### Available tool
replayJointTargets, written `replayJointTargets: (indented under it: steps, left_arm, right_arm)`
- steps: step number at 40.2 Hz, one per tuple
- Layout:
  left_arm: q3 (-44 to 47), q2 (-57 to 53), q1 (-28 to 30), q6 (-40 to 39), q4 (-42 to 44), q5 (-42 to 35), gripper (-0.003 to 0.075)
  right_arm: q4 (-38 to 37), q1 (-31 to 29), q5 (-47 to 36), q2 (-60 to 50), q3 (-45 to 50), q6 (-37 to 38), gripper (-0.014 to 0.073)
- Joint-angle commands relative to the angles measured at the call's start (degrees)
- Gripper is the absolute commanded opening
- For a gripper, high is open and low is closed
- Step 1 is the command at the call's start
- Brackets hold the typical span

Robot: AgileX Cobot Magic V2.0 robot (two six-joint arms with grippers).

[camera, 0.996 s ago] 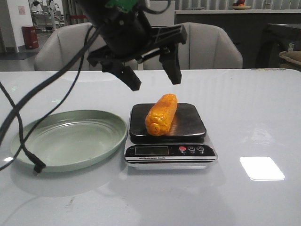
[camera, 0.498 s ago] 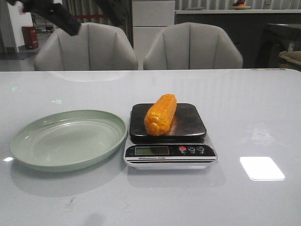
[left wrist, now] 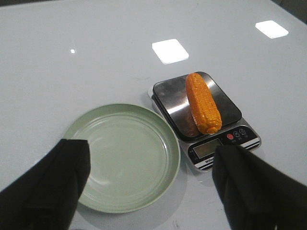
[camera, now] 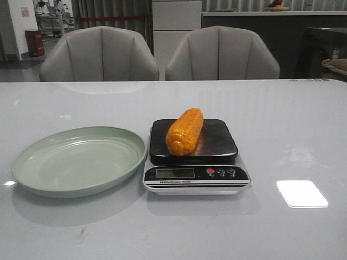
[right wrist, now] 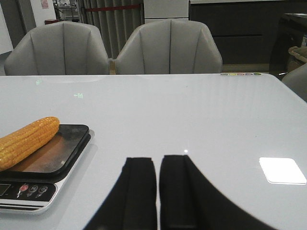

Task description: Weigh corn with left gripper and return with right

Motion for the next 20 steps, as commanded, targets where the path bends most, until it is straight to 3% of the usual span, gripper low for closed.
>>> replayJointTargets:
  steps: [1, 14, 16, 20]
  left_arm:
    - [1.7, -7.7, 0.1, -0.1, 1.8, -4.2, 0.0584]
    - [10.8, -28.3, 0.1, 0.0, 6.0, -2.8, 0.0577]
    - [11.6, -30.7, 0.1, 0.0, 6.0, -2.4, 0.0545]
    - [12.8, -33.8, 0.1, 0.0, 6.0, -1.4, 0.0408]
  right_arm:
    - [-0.7, -0.1, -4.5, -1.1, 0.2, -0.1, 0.0198]
    - [-0.7, -0.1, -4.5, -1.1, 0.2, -0.1, 0.0198]
    - [-0.7, -0.1, -4.5, -1.1, 0.2, -0.1, 0.0198]
    - [-0.7, -0.1, -4.5, -1.1, 0.2, -0.1, 0.0198]
